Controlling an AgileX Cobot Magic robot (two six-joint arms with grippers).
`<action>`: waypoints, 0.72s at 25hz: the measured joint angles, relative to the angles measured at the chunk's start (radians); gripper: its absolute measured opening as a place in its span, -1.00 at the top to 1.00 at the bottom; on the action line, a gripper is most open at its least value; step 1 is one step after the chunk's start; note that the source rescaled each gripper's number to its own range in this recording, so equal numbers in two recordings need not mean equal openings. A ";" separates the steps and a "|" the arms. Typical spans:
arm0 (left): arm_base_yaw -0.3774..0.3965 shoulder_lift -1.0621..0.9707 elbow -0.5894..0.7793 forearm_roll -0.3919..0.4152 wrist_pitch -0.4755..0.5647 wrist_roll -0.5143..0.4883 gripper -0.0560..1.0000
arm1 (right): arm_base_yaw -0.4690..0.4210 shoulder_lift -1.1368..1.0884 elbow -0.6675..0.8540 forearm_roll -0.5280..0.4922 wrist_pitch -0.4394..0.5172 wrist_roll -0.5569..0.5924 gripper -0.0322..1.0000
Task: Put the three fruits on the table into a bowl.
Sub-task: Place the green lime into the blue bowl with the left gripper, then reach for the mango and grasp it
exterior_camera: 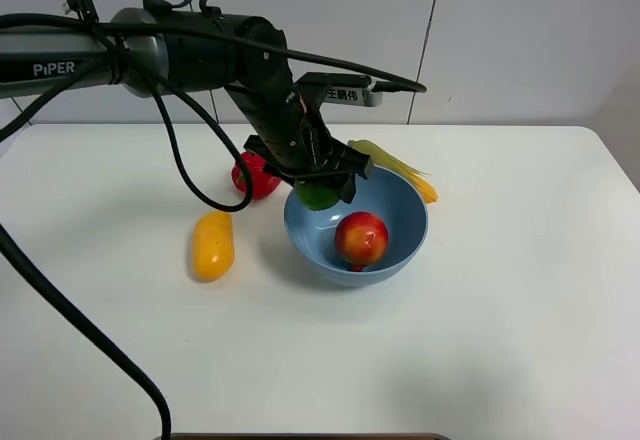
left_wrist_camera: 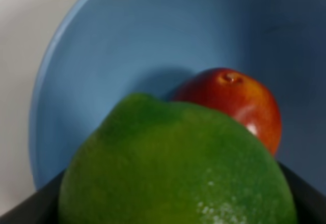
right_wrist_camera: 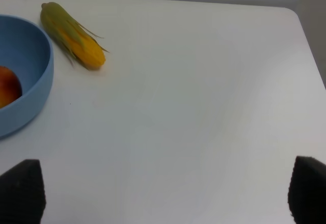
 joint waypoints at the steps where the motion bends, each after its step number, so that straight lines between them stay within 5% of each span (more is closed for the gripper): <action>1: 0.000 0.003 0.000 -0.002 -0.002 0.000 0.69 | 0.000 0.000 0.000 0.000 0.000 0.000 -0.69; 3: 0.000 0.008 0.000 -0.003 -0.004 0.000 0.63 | 0.000 0.000 0.000 0.000 0.000 0.000 -0.69; 9: 0.000 0.016 0.000 -0.006 -0.009 0.000 -0.32 | 0.000 0.000 0.000 0.000 0.000 0.000 -0.69; 18: 0.020 -0.021 0.000 0.009 0.013 -0.021 -0.54 | 0.000 0.000 0.000 0.000 0.000 0.000 -0.69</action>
